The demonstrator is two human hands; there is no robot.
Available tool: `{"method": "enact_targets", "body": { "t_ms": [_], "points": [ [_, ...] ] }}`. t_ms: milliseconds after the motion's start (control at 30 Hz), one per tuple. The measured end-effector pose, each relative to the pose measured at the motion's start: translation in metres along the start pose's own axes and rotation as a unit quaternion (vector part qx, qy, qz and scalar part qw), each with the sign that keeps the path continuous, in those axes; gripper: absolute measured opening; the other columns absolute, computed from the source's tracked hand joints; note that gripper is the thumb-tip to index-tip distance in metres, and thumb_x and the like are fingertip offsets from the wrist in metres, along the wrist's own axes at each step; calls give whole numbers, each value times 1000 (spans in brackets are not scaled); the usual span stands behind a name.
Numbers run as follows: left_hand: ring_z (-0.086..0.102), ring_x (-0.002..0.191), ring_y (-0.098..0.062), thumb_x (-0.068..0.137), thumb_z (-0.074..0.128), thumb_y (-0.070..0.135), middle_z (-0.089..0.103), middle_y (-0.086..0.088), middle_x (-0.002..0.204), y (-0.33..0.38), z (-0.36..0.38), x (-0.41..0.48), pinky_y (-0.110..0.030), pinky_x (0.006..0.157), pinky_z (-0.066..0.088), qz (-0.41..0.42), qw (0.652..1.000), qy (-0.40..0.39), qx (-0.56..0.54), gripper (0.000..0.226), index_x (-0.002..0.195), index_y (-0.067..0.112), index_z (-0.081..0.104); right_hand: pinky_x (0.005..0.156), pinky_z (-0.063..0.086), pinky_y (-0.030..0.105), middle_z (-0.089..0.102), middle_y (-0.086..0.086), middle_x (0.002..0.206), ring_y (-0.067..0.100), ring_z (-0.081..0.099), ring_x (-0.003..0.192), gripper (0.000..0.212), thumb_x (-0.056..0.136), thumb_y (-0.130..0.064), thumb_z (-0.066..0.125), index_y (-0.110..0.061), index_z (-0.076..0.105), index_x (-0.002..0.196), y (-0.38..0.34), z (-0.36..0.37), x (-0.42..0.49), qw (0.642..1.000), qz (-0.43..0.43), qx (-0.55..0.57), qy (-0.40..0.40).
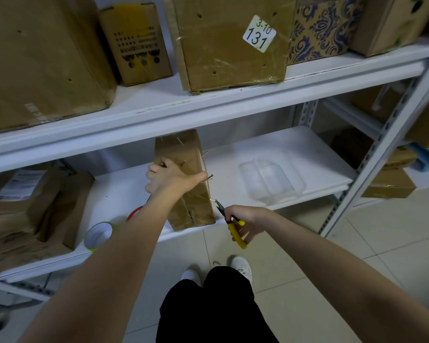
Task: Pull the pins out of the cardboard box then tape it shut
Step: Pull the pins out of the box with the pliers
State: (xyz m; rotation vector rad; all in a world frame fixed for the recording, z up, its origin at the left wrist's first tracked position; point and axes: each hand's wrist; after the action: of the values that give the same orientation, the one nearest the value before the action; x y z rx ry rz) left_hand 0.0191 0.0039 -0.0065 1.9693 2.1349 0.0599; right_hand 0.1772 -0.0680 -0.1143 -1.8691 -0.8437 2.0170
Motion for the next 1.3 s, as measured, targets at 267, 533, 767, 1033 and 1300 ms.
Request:
{"method": "enact_targets", "body": {
  "t_ms": [267,533,767,1033,1300],
  "points": [
    [31,128,-34,59,52,85,28,-18,140,0,3,1,-44,90,41,-5,1000,6,1,117,147,17,17,66,40,28,38,5,73,20,40,63,14,85,-20,41,-12,39,73,-4,23,12,991,-72,107,34],
    [31,130,-35,59,49,88,28,-19,142,0,8,5,-45,93,41,-3,1000,20,16,118,147,18,16,57,36,27,38,5,72,17,37,58,7,86,-16,40,-10,40,82,-2,17,16,985,-107,129,40],
    [31,130,-36,59,49,88,28,-19,143,-1,7,3,-45,94,41,1,1000,22,17,118,148,18,16,54,37,27,39,7,72,19,37,57,8,86,-15,39,-10,40,80,1,17,14,975,-107,194,32],
    [32,129,-36,60,56,83,28,-20,144,0,1,-2,-45,94,40,-6,1000,13,-12,115,146,16,19,54,29,27,38,6,66,21,36,55,13,84,-21,44,-10,40,77,-2,-12,-12,971,-118,42,205],
    [34,128,-37,56,65,79,32,-18,140,26,2,-13,-47,98,38,37,998,20,-43,114,143,21,21,50,29,27,47,1,65,17,44,56,21,87,-26,43,-10,47,74,-5,-69,-42,897,-119,-140,403]
  ]
}}
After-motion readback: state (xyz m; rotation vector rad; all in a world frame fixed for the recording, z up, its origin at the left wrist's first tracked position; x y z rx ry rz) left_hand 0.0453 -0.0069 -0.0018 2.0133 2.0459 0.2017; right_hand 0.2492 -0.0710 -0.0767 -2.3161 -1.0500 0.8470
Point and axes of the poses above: each hand's wrist, its own x-axis towards the middle knuckle, its own z-axis out of the palm, y = z × x
